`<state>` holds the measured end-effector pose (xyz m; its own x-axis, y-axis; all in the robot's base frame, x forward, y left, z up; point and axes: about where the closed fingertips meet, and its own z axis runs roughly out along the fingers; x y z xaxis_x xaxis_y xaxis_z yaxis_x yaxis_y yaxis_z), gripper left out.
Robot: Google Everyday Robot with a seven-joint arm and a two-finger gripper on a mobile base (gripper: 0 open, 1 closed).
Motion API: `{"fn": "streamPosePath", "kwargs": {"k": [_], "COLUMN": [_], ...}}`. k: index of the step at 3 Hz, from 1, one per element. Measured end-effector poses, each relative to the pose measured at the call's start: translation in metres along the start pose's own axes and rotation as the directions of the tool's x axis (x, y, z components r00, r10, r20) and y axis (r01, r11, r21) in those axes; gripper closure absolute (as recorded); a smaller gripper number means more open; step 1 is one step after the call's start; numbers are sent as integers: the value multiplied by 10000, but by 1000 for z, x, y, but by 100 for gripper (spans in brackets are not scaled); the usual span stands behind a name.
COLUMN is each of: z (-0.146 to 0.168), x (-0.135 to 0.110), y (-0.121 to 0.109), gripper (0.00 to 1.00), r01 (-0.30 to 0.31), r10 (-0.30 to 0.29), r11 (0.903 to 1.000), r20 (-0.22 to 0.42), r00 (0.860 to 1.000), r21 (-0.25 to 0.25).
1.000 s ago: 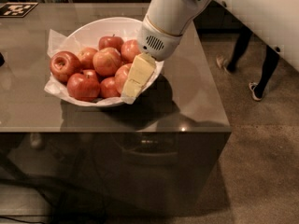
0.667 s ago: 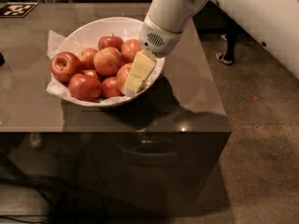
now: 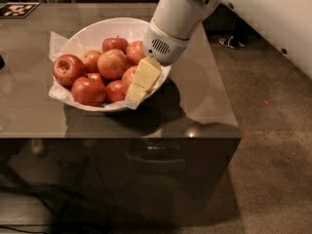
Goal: Pick apple from white bowl
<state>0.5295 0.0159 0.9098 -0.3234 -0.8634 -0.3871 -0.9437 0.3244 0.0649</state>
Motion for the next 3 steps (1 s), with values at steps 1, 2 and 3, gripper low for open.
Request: {"fn": "streamPosePath", "kwargs": {"k": [1, 2, 3], "z": [1, 1, 1], "x": [0, 0, 0], "y": [3, 3, 3], "gripper": [0, 19, 42], "r01": [-3, -3, -2], "r10": [3, 3, 3], "r11": [10000, 10000, 10000], "r20": [16, 16, 16], "r00": [10000, 10000, 10000], "r21": [-63, -63, -63]}}
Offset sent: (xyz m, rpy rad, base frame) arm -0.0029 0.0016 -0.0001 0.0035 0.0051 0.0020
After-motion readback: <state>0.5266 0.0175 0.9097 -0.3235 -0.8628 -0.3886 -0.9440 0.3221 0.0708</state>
